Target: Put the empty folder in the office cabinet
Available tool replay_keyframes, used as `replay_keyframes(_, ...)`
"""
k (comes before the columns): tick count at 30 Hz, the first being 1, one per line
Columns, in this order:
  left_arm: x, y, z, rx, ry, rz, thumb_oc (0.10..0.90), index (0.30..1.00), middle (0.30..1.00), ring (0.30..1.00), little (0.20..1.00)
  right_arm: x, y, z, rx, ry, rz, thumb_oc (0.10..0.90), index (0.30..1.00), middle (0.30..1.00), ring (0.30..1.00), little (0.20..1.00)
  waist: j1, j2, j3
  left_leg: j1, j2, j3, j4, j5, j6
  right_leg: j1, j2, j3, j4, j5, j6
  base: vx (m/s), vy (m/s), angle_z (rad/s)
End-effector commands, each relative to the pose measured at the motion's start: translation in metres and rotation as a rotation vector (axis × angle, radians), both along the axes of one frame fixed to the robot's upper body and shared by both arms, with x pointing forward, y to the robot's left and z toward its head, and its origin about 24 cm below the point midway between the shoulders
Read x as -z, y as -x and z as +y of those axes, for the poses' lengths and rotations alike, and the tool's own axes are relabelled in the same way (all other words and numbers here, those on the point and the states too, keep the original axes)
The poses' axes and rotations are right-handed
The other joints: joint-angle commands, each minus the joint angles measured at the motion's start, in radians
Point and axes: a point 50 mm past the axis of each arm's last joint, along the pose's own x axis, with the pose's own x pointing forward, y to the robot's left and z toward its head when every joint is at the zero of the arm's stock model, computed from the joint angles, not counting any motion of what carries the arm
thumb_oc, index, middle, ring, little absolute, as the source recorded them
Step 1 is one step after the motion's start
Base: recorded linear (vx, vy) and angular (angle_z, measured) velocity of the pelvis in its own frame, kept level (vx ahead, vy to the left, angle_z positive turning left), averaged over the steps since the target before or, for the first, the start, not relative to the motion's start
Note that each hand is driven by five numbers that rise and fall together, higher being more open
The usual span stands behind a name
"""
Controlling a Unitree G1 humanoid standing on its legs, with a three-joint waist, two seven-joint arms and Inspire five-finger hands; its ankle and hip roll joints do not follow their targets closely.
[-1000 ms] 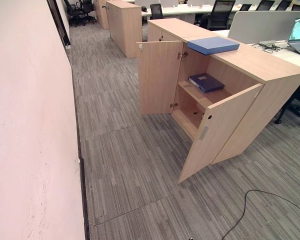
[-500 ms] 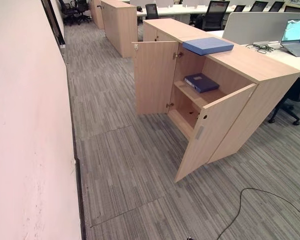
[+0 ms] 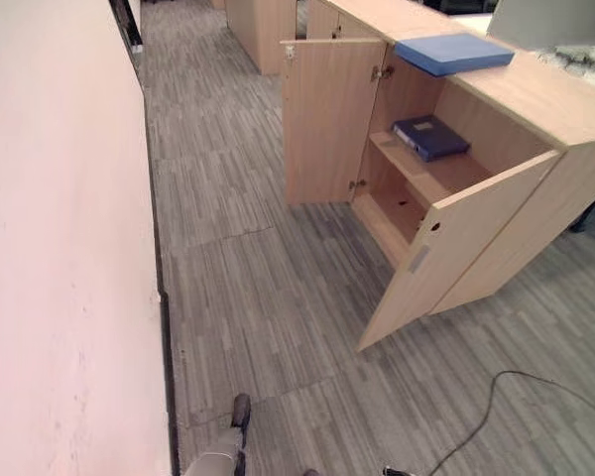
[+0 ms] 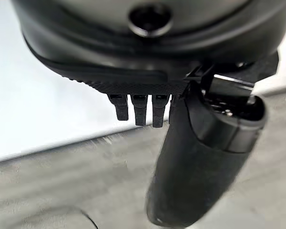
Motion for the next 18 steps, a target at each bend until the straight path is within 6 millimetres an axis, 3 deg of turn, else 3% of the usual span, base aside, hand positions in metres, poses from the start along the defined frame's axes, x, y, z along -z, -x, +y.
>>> replay_keyframes(1, -0.006, 0.017, 0.023, -0.082, -0.066, 0.023, 0.8, 0.9, 0.9, 0.9, 0.9, 0.002, 0.001, 0.006, -0.053, -0.017, -0.005, 0.8, 0.9, 0.9, 0.9, 0.9, 0.031, -0.064, -0.058, -0.007, -0.074, 0.013, -0.006, 0.136, 0.047, 0.201, -0.122, -0.012, 0.074, -0.025, 0.186, 0.36, 0.295, -0.45)
replay_keyframes(2, -0.005, 0.02, 0.021, -0.082, -0.064, 0.039, 0.8, 0.9, 0.9, 0.9, 0.9, 0.003, 0.004, 0.008, -0.055, -0.02, 0.006, 0.8, 0.9, 0.9, 0.9, 0.9, 0.032, -0.072, -0.073, 0.011, -0.091, 0.013, -0.006, 0.135, 0.055, 0.183, -0.155, -0.01, 0.107, 0.024, 0.205, 0.35, 0.296, -0.5)
replay_keyframes(3, -0.005, 0.02, 0.021, -0.082, -0.063, 0.039, 0.8, 0.9, 0.9, 0.9, 0.9, 0.003, 0.004, 0.008, -0.055, -0.02, 0.006, 0.8, 0.9, 0.9, 0.9, 0.9, 0.033, -0.07, -0.074, 0.009, -0.089, 0.013, -0.006, 0.136, 0.055, 0.18, -0.153, -0.008, 0.107, 0.025, 0.205, 0.31, 0.266, -0.58)
replay_keyframes(4, -0.004, 0.022, 0.018, -0.07, -0.06, 0.053, 0.8, 0.9, 0.9, 0.9, 0.9, 0.004, 0.008, 0.012, -0.06, -0.029, 0.019, 0.8, 0.9, 0.9, 0.9, 0.9, 0.03, -0.078, -0.088, 0.027, -0.116, 0.025, -0.006, 0.13, 0.066, 0.167, -0.193, -0.012, 0.157, 0.097, 0.227, 0.16, 0.147, -0.75)
replay_keyframes(5, -0.004, 0.022, 0.018, -0.07, -0.059, 0.053, 0.8, 0.9, 0.9, 0.9, 0.9, 0.004, 0.008, 0.012, -0.06, -0.029, 0.019, 0.8, 0.9, 0.9, 0.9, 0.9, 0.03, -0.078, -0.088, 0.027, -0.116, 0.025, -0.006, 0.13, 0.066, 0.166, -0.193, -0.012, 0.157, 0.097, 0.227, 0.42, 0.415, -0.57)
replay_keyframes(6, -0.003, 0.017, 0.016, -0.048, -0.063, 0.049, 0.8, 0.9, 0.9, 0.9, 0.9, 0.006, 0.011, 0.017, -0.08, -0.042, 0.033, 0.8, 0.9, 0.9, 0.9, 0.9, 0.029, -0.08, -0.1, 0.075, -0.159, 0.04, -0.006, 0.096, 0.098, 0.116, -0.255, -0.027, 0.291, 0.215, 0.238, 0.37, 0.398, -0.26)
replay_keyframes(7, -0.003, 0.015, 0.015, -0.04, -0.064, 0.048, 0.8, 0.9, 0.9, 0.9, 0.9, 0.007, 0.011, 0.019, -0.085, -0.043, 0.033, 0.8, 0.9, 0.9, 0.9, 0.9, 0.031, -0.082, -0.103, 0.104, -0.188, 0.04, -0.006, 0.071, 0.124, 0.086, -0.289, -0.049, 0.368, 0.27, 0.237, 0.74, 0.795, 0.1)
replay_keyframes(8, -0.003, 0.008, 0.014, -0.016, -0.069, 0.046, 0.8, 0.9, 0.9, 0.9, 0.9, 0.007, 0.004, 0.024, -0.081, -0.052, 0.013, 0.8, 0.9, 0.9, 0.9, 0.9, 0.024, -0.073, -0.1, 0.178, -0.26, 0.018, -0.006, 0.017, 0.184, 0.037, -0.373, -0.121, 0.539, 0.43, 0.22, 0.59, 0.635, 0.12)
replay_keyframes(9, -0.003, 0.006, 0.015, -0.008, -0.07, 0.042, 0.8, 0.9, 0.9, 0.9, 0.9, 0.007, 0.001, 0.026, -0.082, -0.054, 0.002, 0.8, 0.9, 0.9, 0.9, 0.9, 0.02, -0.072, -0.098, 0.197, -0.279, 0.011, -0.006, 0.001, 0.194, 0.032, -0.387, -0.135, 0.569, 0.445, 0.218, 0.48, 0.505, 0.23)
replay_keyframes(11, -0.004, 0.003, 0.015, 0.012, -0.075, 0.04, 0.8, 0.9, 0.9, 0.9, 0.9, 0.006, -0.009, 0.031, -0.103, -0.061, -0.026, 0.8, 0.9, 0.9, 0.9, 0.9, 0.012, -0.07, -0.086, 0.229, -0.295, -0.004, -0.006, -0.022, 0.207, -0.006, -0.402, -0.136, 0.633, 0.453, 0.22, 0.23, 0.185, 0.43)
replay_keyframes(12, -0.004, 0.0, 0.015, 0.021, -0.076, 0.034, 0.8, 0.9, 0.9, 0.9, 0.9, 0.005, -0.014, 0.033, -0.106, -0.064, -0.044, 0.8, 0.9, 0.9, 0.9, 0.9, 0.004, -0.06, -0.082, 0.247, -0.293, -0.022, -0.006, -0.034, 0.211, -0.027, -0.379, -0.139, 0.629, 0.403, 0.199, 0.3, 0.179, 0.55)
replay_keyframes(13, -0.004, -0.001, 0.015, 0.028, -0.076, 0.034, 0.8, 0.9, 0.9, 0.9, 0.9, 0.004, -0.017, 0.035, -0.11, -0.071, -0.059, 0.8, 0.9, 0.9, 0.9, 0.9, -0.008, -0.048, -0.073, 0.269, -0.286, -0.04, -0.006, -0.04, 0.213, -0.081, -0.342, -0.121, 0.656, 0.334, 0.179, 0.38, 0.059, 0.59)
replay_keyframes(14, -0.004, -0.002, 0.013, 0.05, -0.08, 0.033, 0.8, 0.9, 0.9, 0.9, 0.9, 0.001, -0.03, 0.041, -0.124, -0.091, -0.111, 0.8, 0.9, 0.9, 0.9, 0.9, -0.039, -0.019, -0.046, 0.324, -0.267, -0.087, -0.006, -0.05, 0.208, -0.19, -0.239, -0.11, 0.649, 0.159, 0.128, 0.37, 0.001, 0.33)
replay_keyframes(16, -0.003, -0.005, 0.009, 0.066, -0.076, 0.025, 0.8, 0.9, 0.9, 0.9, 0.9, -0.003, -0.046, 0.046, -0.126, -0.108, -0.175, 0.8, 0.9, 0.9, 0.9, 0.9, -0.069, -0.013, -0.008, 0.373, -0.261, -0.117, -0.006, -0.065, 0.2, -0.261, -0.164, -0.131, 0.551, 0.135, 0.123, 0.27, -0.06, 0.36)
replay_keyframes(17, -0.003, -0.005, 0.009, 0.066, -0.076, 0.025, 0.8, 0.9, 0.9, 0.9, 0.9, -0.003, -0.046, 0.046, -0.126, -0.107, -0.176, 0.8, 0.9, 0.9, 0.9, 0.9, -0.07, -0.01, -0.008, 0.372, -0.259, -0.118, -0.006, -0.065, 0.2, -0.259, -0.162, -0.133, 0.546, 0.139, 0.122, 0.19, -0.085, 0.33)
replay_keyframes(18, -0.002, -0.005, 0.007, 0.082, -0.071, 0.026, 0.8, 0.9, 0.9, 0.9, 0.9, -0.006, -0.055, 0.05, -0.137, -0.121, -0.208, 0.8, 0.9, 0.9, 0.9, 0.9, -0.09, -0.021, 0.008, 0.404, -0.27, -0.138, -0.006, -0.083, 0.193, -0.293, -0.12, -0.135, 0.43, 0.155, 0.131, 0.21, -0.1, 0.21)
